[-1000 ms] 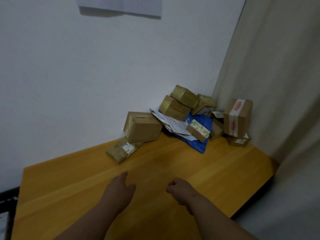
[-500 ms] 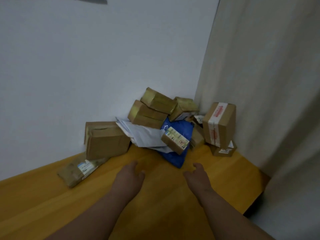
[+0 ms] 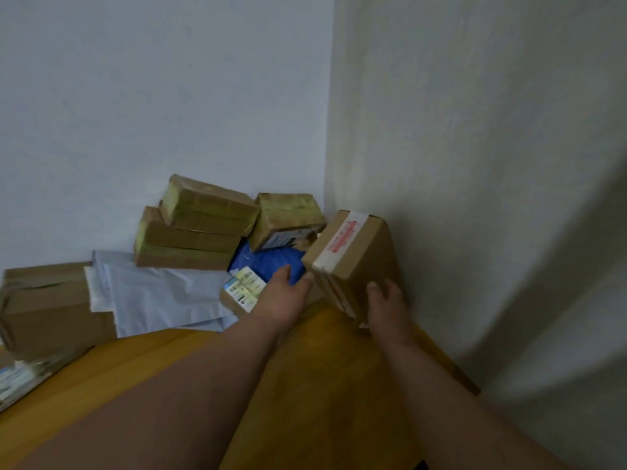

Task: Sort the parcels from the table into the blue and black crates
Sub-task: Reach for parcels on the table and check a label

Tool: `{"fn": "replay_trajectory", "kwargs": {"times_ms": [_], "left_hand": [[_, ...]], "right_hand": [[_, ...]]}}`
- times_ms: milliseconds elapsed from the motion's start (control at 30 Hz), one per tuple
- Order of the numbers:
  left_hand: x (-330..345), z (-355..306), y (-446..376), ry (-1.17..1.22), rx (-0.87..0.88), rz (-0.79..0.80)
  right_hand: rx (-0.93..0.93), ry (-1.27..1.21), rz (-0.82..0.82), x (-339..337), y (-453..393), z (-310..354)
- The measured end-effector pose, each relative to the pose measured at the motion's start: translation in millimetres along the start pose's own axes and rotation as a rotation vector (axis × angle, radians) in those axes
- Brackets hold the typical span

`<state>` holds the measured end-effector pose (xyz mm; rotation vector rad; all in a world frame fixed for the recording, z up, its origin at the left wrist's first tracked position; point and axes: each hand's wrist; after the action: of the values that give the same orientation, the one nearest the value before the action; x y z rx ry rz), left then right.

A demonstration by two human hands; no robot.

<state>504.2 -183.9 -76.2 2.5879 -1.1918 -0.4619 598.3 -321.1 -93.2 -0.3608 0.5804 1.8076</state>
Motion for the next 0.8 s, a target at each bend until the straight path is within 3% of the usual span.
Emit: {"fn": "replay_trajectory", "kwargs": {"times_ms": [200,333,467,633,800], "left_hand": [[25,-24,-37,0.295,-0.145,0.042],[25,-23,-29,0.303,-0.087,0.074],[16,-15,8,0.305,0.048,0.066],[-4,9,61,0.145,0.248,0.063],[-36,34,112,-0.212,0.533,0.029]], "right_hand": [[0.028,-0.018,0.185,-4,-18,0],[0.010,-0.064,0.158,-4,-15,1],[0.155,-0.291,0.064,-7,9,4],[0.120,-0.314,-0.019,0,54,4],[0.060,-0.348,0.061,15,114,8]]}}
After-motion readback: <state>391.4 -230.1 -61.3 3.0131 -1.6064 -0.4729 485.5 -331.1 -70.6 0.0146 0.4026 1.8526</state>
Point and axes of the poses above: each hand's wrist, its own y-axis away from the middle knuckle, its own x-axis out of the palm, z = x × y, and after that the axes turned 10 degrees about y, right-handed
